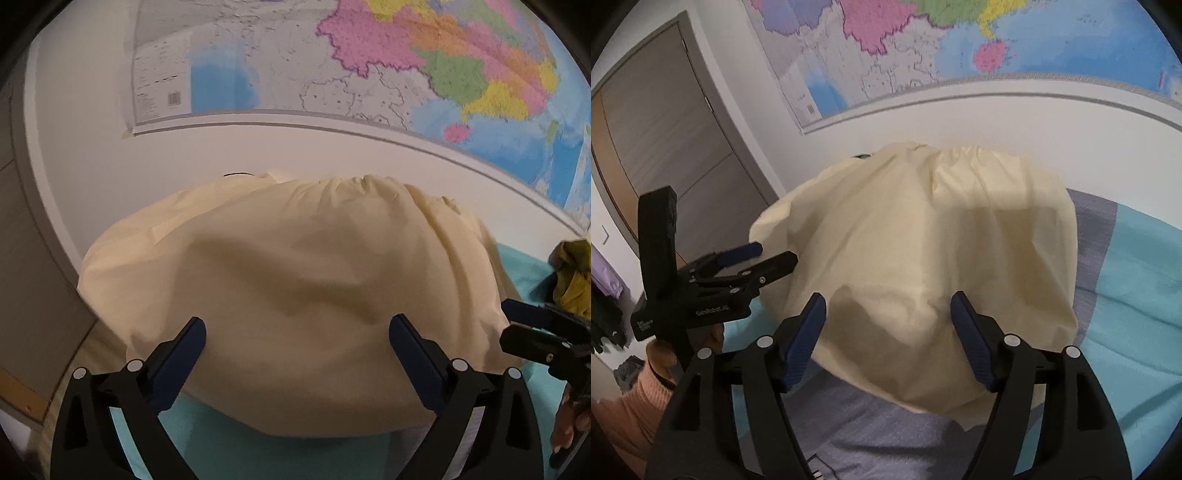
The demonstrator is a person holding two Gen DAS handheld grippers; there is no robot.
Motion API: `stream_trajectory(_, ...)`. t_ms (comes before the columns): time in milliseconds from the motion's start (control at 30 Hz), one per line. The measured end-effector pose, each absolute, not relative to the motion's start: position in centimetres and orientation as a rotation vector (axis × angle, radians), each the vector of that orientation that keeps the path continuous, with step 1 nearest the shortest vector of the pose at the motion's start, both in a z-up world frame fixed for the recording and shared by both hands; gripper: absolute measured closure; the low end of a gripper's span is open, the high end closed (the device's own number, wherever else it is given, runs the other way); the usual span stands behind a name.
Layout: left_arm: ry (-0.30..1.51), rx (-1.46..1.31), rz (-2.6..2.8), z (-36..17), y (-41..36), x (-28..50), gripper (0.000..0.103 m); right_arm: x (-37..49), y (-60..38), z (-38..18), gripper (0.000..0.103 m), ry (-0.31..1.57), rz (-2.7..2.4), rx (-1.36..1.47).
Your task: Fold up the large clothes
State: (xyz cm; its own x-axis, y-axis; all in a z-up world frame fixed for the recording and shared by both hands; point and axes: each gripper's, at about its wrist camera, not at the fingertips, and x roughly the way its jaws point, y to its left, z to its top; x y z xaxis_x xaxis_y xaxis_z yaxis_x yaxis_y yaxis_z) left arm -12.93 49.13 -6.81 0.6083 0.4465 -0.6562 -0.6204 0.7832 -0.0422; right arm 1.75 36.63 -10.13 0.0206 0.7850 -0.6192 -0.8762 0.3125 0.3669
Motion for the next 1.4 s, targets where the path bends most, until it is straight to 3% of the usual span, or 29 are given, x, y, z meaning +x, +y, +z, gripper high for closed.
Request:
stream_trajectory(667,0.594,-0.277,0.651,-4.8,39.3,-15.9,0.007,-3.8,29.2,-7.6,0.006,0.697,1.287,-0.124)
stream_trajectory(833,0.593,-0.266,0.66,-4.6,37.5,-16.3,0.007,-4.7,28.2,-7.6,0.006,0.663,1.276,-0.151)
stream_trajectory(1033,0.634,-0.453,0.611,-6.0,38.3,-17.1,0.007,-4.7,26.7,-7.6,0.006,0.66,1.255,-0.14)
stream_trajectory(1400,0.623,-0.411,0.726,-6.7,36.1,-18.7,0.007,-6.0,24.6,-8.2,0.006,0.642,1.238,-0.172)
